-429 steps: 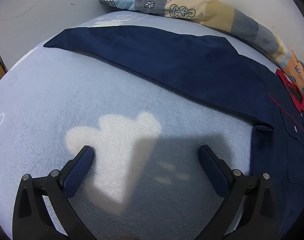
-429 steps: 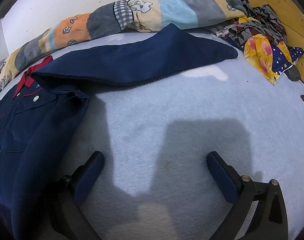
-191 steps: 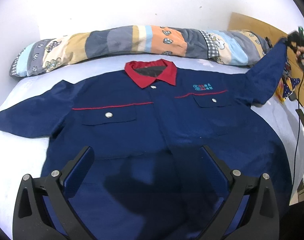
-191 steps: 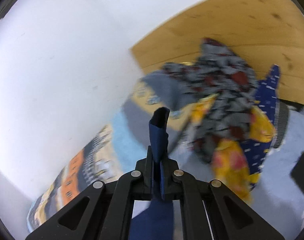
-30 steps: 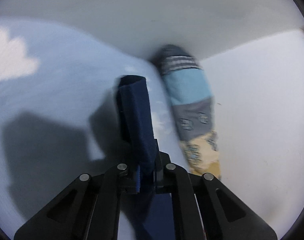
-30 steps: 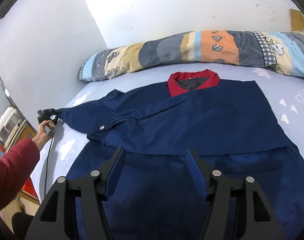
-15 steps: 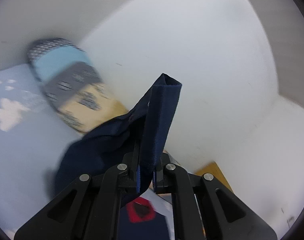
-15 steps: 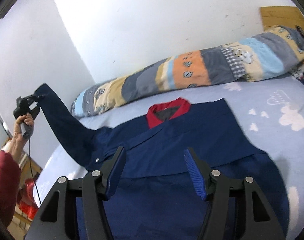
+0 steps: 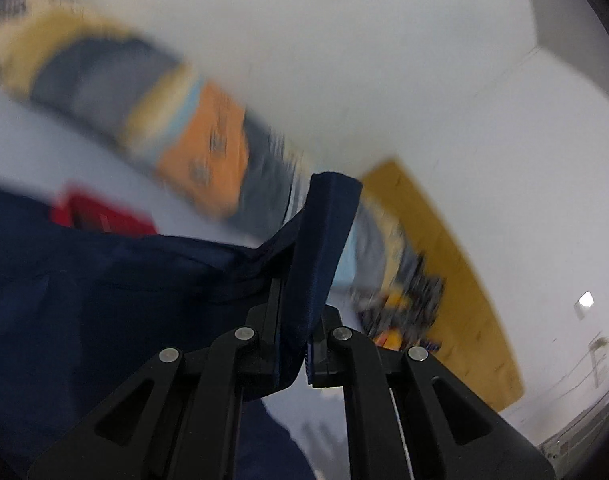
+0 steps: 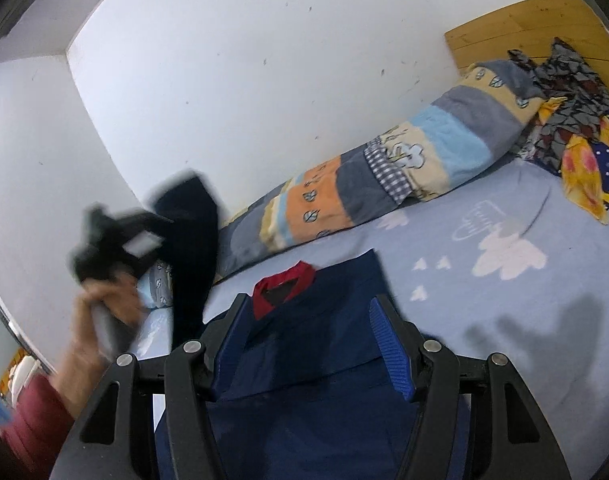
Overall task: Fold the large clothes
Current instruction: 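Fold the held sleeve across the jacket chest and open the left tool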
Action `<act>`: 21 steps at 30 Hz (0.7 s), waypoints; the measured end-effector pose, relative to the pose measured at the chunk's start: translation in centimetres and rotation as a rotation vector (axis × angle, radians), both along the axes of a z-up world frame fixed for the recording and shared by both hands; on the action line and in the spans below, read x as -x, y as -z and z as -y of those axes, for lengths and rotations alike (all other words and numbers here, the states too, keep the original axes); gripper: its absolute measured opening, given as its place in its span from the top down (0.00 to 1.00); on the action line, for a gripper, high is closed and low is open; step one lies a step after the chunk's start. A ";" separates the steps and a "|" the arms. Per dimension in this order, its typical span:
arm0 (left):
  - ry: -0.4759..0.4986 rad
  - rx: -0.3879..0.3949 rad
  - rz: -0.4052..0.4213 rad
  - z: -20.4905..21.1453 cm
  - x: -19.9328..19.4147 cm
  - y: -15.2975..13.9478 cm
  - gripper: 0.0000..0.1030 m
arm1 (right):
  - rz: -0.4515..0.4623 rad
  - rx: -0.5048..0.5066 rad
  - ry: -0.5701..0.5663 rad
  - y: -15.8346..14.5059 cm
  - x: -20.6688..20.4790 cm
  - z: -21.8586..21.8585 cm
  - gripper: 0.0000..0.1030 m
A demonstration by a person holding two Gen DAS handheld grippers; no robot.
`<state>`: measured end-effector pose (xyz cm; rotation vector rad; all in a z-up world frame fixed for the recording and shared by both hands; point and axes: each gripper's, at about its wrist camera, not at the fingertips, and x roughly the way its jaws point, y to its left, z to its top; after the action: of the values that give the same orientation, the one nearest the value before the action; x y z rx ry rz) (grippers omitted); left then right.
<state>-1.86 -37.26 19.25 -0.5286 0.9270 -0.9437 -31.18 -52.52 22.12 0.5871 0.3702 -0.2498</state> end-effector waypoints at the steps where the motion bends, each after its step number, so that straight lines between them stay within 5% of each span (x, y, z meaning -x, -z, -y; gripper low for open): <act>1: 0.012 -0.031 -0.023 1.3 0.5 2.1 0.95 | -0.001 0.003 0.011 -0.1 0.3 0.4 0.39; 5: 0.068 -0.198 -0.186 6.7 2.4 12.5 0.94 | 0.007 -0.015 0.025 0.1 1.1 1.4 0.40; 7: 0.072 -0.232 -0.248 7.5 3.2 15.2 0.91 | 0.008 -0.025 0.020 0.2 1.2 1.7 0.39; 9: 0.068 -0.216 -0.192 6.4 4.6 14.0 0.85 | 0.000 -0.019 0.022 0.2 1.1 1.8 0.39; 11: 0.097 -0.223 -0.170 6.1 4.1 12.7 0.58 | -0.004 -0.012 0.022 0.2 1.0 1.9 0.37; 15: 0.070 -0.179 -0.027 1.9 4.4 7.8 0.34 | 0.007 -0.024 0.029 0.0 1.2 2.1 0.37; 18: 0.042 -0.225 0.037 -1.3 3.6 7.3 0.31 | 0.003 -0.060 0.030 0.4 1.0 2.4 0.37; 21: -0.026 -0.392 0.125 -3.9 3.1 8.1 0.31 | -0.026 -0.069 0.031 0.8 0.5 2.4 0.37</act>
<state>-4.92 -33.40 11.15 -0.1463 0.9591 -0.7369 -31.68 -54.89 21.29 0.6580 0.3964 -0.2751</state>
